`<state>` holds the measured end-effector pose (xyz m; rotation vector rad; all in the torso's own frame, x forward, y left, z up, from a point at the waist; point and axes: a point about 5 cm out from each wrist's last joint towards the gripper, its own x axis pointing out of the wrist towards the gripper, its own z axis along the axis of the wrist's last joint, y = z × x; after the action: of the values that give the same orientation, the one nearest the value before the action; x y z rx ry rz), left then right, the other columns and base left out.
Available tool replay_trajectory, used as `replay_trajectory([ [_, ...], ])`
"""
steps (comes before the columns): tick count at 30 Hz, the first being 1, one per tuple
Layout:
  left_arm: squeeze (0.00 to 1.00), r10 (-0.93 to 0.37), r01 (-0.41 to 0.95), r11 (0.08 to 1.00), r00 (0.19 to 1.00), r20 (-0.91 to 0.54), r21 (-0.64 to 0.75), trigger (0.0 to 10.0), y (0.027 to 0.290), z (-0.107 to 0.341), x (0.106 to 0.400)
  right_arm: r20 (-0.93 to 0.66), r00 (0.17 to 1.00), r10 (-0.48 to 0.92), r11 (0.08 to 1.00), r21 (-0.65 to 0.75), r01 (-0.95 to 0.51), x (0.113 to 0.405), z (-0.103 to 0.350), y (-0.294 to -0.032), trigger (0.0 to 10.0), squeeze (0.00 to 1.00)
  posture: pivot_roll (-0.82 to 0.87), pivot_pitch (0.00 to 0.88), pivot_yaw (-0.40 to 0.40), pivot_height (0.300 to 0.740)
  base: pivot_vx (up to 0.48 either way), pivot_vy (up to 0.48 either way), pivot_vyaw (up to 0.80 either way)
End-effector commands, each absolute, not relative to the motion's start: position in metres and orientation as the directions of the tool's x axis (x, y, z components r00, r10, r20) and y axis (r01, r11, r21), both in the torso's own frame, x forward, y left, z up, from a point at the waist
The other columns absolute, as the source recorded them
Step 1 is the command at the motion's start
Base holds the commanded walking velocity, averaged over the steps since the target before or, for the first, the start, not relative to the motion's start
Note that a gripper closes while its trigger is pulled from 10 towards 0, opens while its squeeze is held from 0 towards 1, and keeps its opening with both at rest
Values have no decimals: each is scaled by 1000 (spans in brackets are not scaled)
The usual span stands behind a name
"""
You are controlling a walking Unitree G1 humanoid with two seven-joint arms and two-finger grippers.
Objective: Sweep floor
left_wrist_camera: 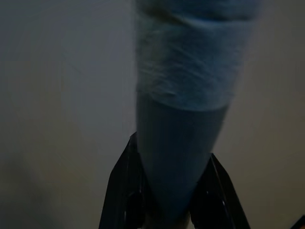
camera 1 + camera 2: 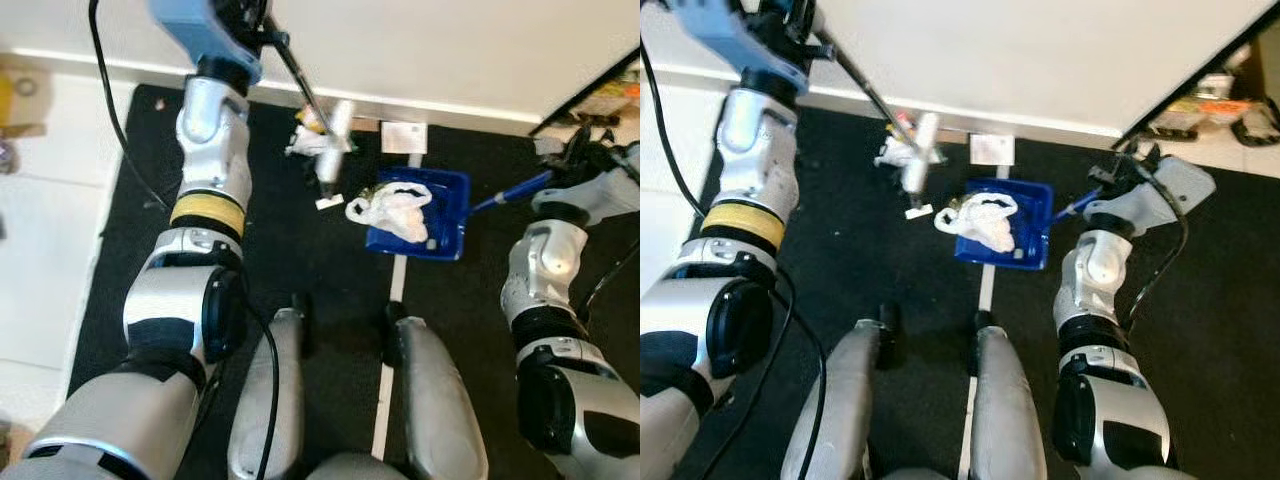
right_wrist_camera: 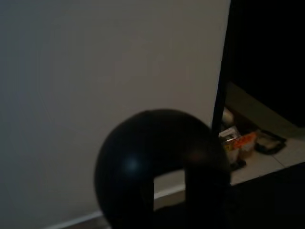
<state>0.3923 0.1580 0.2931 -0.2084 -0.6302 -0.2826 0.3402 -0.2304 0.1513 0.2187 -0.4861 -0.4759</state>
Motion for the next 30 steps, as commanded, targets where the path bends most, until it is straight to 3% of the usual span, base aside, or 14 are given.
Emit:
replay_trajectory([
  [1, 0, -182, 287, 954, 786, 591, -88, 10000, 179, 295, 385, 230, 810, -540, 824, 341, 452, 329, 112, -231, 10000, 0, 148, 289, 71, 731, 0, 0, 0],
  [3, 0, -201, 265, 963, 821, 534, -43, 10000, 197, 281, 379, 199, 808, -554, 811, 349, 470, 327, 106, -232, 10000, 0, 168, 267, 64, 731, 0, 0, 0],
  [10, 0, -199, 207, 978, 866, 458, 35, 10000, 211, 250, 367, 167, 806, -568, 794, 368, 484, 325, 99, -233, 10000, 0, 172, 240, 52, 731, 0, 0, 0],
  [11, 0, -124, 102, 992, 889, 441, 72, 10000, 225, 241, 361, 132, 798, -588, 762, 420, 493, 323, 95, -236, 10000, 0, 158, 197, 48, 731, 0, 0, 0],
  [13, 0, -124, 102, 992, 889, 441, 72, 10000, 225, 241, 361, 132, 798, -588, 762, 420, 493, 323, 95, -236, 10000, 0, 158, 197, 48, 731, 0, 0, 0],
  [15, 0, -13, -36, 992, 919, 393, 118, 10000, 249, 237, 360, 95, 781, -618, 718, 473, 511, 322, 91, -241, 10000, 0, 142, 161, 44, 731, 0, 0, 0],
  [19, 0, 33, -92, 984, 935, 353, 153, 10000, 261, 234, 357, 82, 768, -635, 695, 494, 523, 321, 91, -246, 10000, 0, 135, 151, 41, 731, 0, 0, 0],
  [22, 0, 158, -209, 961, 953, 259, 183, 10000, 285, 205, 344, 89, 753, -652, 678, 512, 527, 320, 94, -258, 10000, 0, 116, 111, 24, 731, 0, 0, 0],
  [30, 0, 338, -371, 912, 922, 189, 177, 10000, 302, 166, 327, 100, 730, -676, 662, 518, 542, 317, 96, -271, 10000, 0, 112, 94, 15, 731, 0, 0, 0],
])
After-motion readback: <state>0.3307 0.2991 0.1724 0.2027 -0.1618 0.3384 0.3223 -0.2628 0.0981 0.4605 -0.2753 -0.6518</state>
